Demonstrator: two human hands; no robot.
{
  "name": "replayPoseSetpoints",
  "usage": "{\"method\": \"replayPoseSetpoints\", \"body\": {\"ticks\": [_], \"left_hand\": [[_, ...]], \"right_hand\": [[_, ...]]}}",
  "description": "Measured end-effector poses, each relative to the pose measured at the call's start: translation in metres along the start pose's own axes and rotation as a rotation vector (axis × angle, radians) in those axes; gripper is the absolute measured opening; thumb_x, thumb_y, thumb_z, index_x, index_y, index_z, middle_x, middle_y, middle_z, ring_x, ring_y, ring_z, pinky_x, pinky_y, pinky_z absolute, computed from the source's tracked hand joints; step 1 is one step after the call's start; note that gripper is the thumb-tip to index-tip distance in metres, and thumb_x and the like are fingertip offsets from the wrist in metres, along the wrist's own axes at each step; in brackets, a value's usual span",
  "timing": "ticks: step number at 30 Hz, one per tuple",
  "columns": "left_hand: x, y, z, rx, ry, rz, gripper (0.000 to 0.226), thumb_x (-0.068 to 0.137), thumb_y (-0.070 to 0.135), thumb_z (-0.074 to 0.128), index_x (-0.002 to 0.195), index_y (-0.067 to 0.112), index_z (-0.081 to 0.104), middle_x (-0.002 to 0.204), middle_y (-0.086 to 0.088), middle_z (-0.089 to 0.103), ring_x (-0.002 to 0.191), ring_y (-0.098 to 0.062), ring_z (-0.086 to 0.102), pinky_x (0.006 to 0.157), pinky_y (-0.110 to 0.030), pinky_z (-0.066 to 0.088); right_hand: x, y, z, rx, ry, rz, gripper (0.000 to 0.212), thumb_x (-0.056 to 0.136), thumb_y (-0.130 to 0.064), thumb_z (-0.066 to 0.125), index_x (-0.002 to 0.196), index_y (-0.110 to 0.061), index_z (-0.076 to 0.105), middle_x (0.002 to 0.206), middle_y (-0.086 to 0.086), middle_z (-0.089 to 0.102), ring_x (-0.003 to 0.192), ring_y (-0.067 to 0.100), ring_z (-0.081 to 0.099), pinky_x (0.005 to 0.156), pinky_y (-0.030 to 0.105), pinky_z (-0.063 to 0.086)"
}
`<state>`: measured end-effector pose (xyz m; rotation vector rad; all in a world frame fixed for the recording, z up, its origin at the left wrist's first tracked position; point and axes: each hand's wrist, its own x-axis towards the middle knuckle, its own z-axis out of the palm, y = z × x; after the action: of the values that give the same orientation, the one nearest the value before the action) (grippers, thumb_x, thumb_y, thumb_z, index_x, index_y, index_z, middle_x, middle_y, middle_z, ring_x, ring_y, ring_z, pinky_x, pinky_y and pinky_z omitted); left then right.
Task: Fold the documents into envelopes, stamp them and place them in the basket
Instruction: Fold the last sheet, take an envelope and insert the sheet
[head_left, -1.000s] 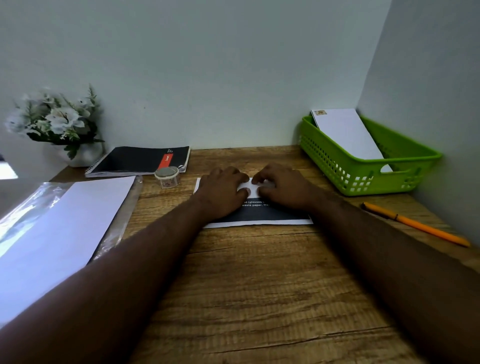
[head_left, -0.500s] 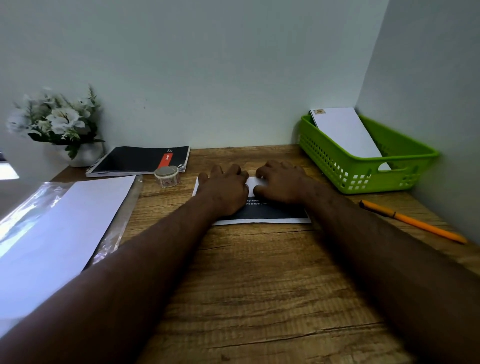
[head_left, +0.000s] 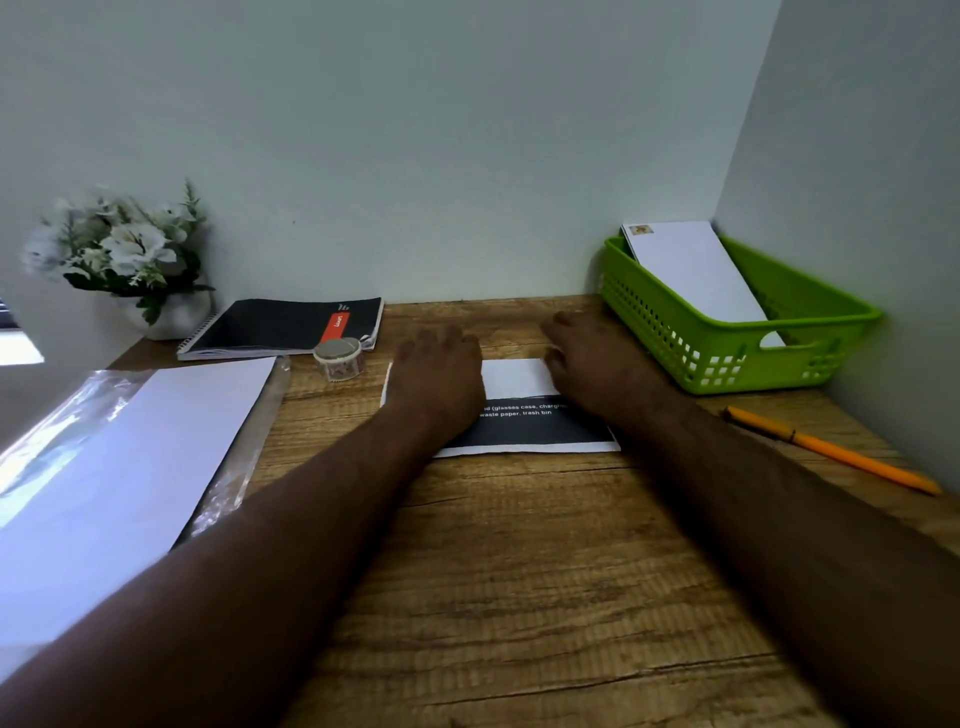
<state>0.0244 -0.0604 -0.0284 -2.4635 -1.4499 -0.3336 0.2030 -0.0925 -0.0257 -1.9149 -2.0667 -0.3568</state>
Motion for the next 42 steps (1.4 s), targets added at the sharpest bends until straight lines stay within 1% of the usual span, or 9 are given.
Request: {"method": "replayPoseSetpoints", "body": {"ticks": [2, 5, 9, 18, 23, 29, 33, 38, 42], "left_hand": [[0.002, 0.004, 0.007, -0.147, 0.041, 0.070, 0.043, 0.099, 0.028, 0.038, 0.139, 0.014, 0.043, 0.143, -0.011, 0.045, 0.129, -0.029, 0.043, 0.106, -0.041, 0.033], [0.002, 0.007, 0.010, -0.328, -0.175, 0.114, 0.051, 0.104, 0.034, 0.027, 0.150, 0.012, 0.026, 0.157, -0.009, 0.025, 0.145, -0.024, 0.021, 0.117, -0.039, 0.017], [0.003, 0.004, 0.006, -0.287, -0.383, 0.104, 0.058, 0.103, 0.046, 0.015, 0.153, 0.017, 0.011, 0.161, -0.002, 0.008, 0.148, -0.020, 0.007, 0.119, -0.047, 0.007], [-0.002, -0.028, 0.001, -0.221, -0.528, -0.048, 0.069, 0.100, 0.054, 0.018, 0.153, 0.014, -0.001, 0.161, -0.005, -0.007, 0.148, -0.021, -0.002, 0.119, -0.049, 0.008], [-0.008, -0.046, -0.007, -0.224, -0.412, 0.016, 0.064, 0.097, 0.054, 0.033, 0.150, 0.019, 0.022, 0.159, -0.005, 0.018, 0.142, -0.025, 0.026, 0.114, -0.046, 0.026], [-0.001, -0.049, -0.007, -0.350, -0.299, -0.024, 0.064, 0.077, 0.068, 0.058, 0.132, 0.036, 0.045, 0.138, 0.000, 0.044, 0.127, -0.022, 0.042, 0.105, -0.047, 0.034], [-0.003, -0.046, -0.010, -0.511, -0.281, -0.010, 0.055, 0.076, 0.059, 0.067, 0.122, 0.031, 0.055, 0.114, 0.005, 0.054, 0.101, -0.011, 0.051, 0.084, -0.029, 0.040], [-0.002, -0.048, -0.014, -0.623, -0.252, 0.011, 0.041, 0.073, 0.043, 0.079, 0.107, 0.021, 0.068, 0.095, 0.007, 0.058, 0.088, -0.007, 0.054, 0.070, -0.021, 0.042], [-0.001, -0.046, -0.014, -0.636, 0.118, 0.153, 0.019, 0.075, 0.027, 0.078, 0.092, 0.023, 0.071, 0.079, 0.013, 0.055, 0.077, -0.004, 0.050, 0.076, -0.027, 0.034]], "right_hand": [[-0.001, -0.013, 0.005, 0.187, -0.197, -0.048, 0.048, 0.101, -0.031, 0.037, 0.143, -0.007, 0.035, 0.151, 0.013, 0.033, 0.140, 0.028, 0.029, 0.114, 0.036, 0.023], [0.000, -0.017, 0.011, 0.119, -0.370, -0.060, 0.056, 0.103, -0.040, 0.024, 0.149, -0.010, 0.022, 0.157, 0.011, 0.021, 0.143, 0.027, 0.021, 0.115, 0.038, 0.020], [0.004, -0.015, 0.009, 0.056, -0.451, -0.037, 0.056, 0.103, -0.041, 0.019, 0.152, -0.013, 0.011, 0.160, 0.008, 0.009, 0.147, 0.025, 0.010, 0.117, 0.039, 0.012], [0.003, -0.006, 0.006, 0.034, -0.534, 0.044, 0.062, 0.099, -0.055, 0.013, 0.152, -0.026, 0.000, 0.160, -0.008, -0.003, 0.147, 0.012, -0.002, 0.114, 0.058, -0.008], [0.001, 0.000, -0.002, 0.078, -0.530, 0.007, 0.061, 0.099, -0.055, 0.018, 0.152, -0.028, 0.006, 0.160, -0.010, 0.001, 0.147, 0.011, 0.001, 0.113, 0.060, -0.006], [0.007, 0.015, -0.003, 0.206, -0.401, 0.019, 0.053, 0.085, -0.063, 0.049, 0.132, -0.039, 0.045, 0.138, -0.007, 0.040, 0.132, 0.019, 0.036, 0.109, 0.054, 0.025], [0.010, 0.021, -0.008, 0.374, -0.429, -0.020, 0.048, 0.079, -0.053, 0.066, 0.121, -0.033, 0.056, 0.119, -0.006, 0.047, 0.113, 0.012, 0.046, 0.100, 0.033, 0.040], [0.008, 0.024, -0.008, 0.342, -0.386, -0.054, 0.063, 0.078, -0.055, 0.067, 0.135, -0.036, 0.046, 0.151, -0.006, 0.031, 0.139, 0.016, 0.026, 0.116, 0.043, 0.023], [0.004, 0.016, -0.014, 0.291, -0.224, -0.095, 0.068, 0.080, -0.051, 0.067, 0.140, -0.039, 0.037, 0.148, -0.009, 0.040, 0.137, 0.014, 0.033, 0.115, 0.043, 0.020]]}}
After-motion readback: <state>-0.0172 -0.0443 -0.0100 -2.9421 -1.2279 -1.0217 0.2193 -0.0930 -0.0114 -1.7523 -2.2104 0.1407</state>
